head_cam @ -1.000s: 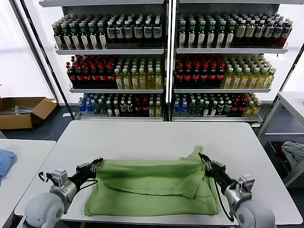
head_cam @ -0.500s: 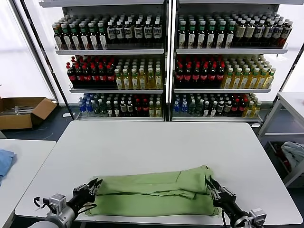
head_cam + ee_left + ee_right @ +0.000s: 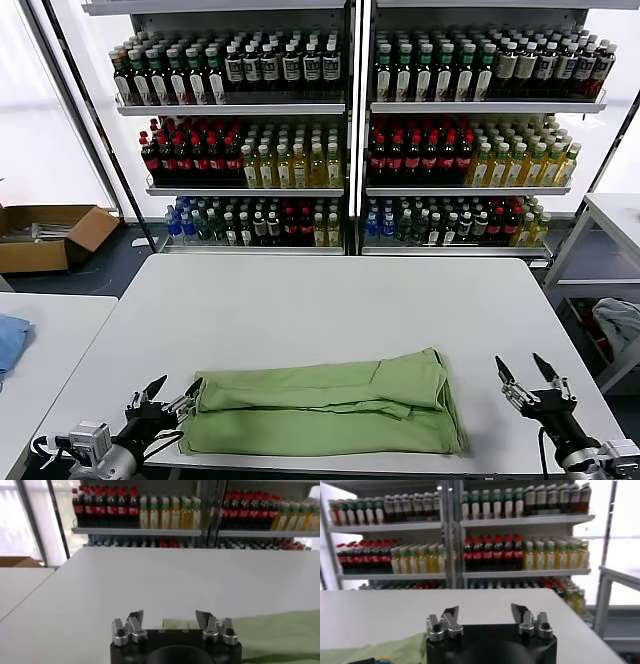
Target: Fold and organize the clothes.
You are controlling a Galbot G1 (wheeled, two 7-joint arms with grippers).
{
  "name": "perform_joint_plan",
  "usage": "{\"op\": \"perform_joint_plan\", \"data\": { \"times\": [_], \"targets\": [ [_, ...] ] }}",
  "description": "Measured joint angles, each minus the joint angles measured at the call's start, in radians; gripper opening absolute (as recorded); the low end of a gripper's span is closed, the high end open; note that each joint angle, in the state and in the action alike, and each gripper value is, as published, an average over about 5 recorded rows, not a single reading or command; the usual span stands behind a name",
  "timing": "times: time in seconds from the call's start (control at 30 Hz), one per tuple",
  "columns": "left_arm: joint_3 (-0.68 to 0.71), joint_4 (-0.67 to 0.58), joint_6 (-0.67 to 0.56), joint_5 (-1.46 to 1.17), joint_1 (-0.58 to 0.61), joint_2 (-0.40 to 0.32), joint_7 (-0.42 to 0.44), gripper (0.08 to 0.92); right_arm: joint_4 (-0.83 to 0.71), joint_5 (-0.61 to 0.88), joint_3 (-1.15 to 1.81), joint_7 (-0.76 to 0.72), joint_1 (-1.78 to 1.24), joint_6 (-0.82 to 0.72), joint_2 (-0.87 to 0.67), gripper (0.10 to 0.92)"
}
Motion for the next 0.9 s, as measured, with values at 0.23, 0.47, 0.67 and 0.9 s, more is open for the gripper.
{"op": "perform_joint_plan", "data": {
  "times": [0.23,0.47,0.67,0.9],
  "targets": [
    [0.051,0.02,-0.007,0.033,-0.005,-0.059,-0.03,0.821,0.005,0.037,0.029,-0.005,-0.01,0.017,0.01,0.822],
    [0.088,0.055,-0.007,0.074,-0.001,-0.094,-0.042,0.814,0.023,0.066,0.047,-0.005,-0.007,0.017,0.023,0.823],
    [0.118,0.075,-0.019,0.097,0.015,-0.123,-0.043,0.704,0.038,0.097,0.06,-0.006,-0.017,0.015,0.038,0.823],
    [0.144,0.086,-0.032,0.111,0.019,-0.135,-0.038,0.496,0.048,0.121,0.07,-0.006,-0.032,0.014,0.051,0.823]
  ]
}}
